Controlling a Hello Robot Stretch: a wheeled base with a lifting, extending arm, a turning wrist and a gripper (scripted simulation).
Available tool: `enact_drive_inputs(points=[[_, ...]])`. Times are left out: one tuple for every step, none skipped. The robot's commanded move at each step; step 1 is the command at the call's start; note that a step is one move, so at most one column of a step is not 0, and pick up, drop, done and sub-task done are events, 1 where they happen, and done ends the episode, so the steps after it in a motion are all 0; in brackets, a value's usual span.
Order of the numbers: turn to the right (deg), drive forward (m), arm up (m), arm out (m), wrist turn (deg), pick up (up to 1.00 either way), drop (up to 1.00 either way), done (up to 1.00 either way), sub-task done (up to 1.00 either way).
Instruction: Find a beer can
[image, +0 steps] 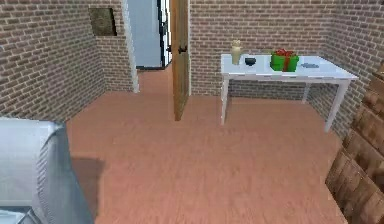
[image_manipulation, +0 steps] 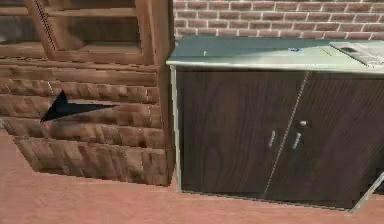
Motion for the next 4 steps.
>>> enact_drive_inputs(points=[[0.0, 0.9, 0.0, 0.0, 0.0, 0.0, 0.0, 0.0, 0.0], [3.0, 0.0, 0.0, 0.0, 0.0, 0.0, 0.0, 0.0, 0.0], [0.0, 0.3, 0.0, 0.0, 0.0, 0.0, 0.0, 0.0, 0.0], [-45.0, 0.0, 0.0, 0.0, 0.0, 0.0, 0.0, 0.0, 0.0]])
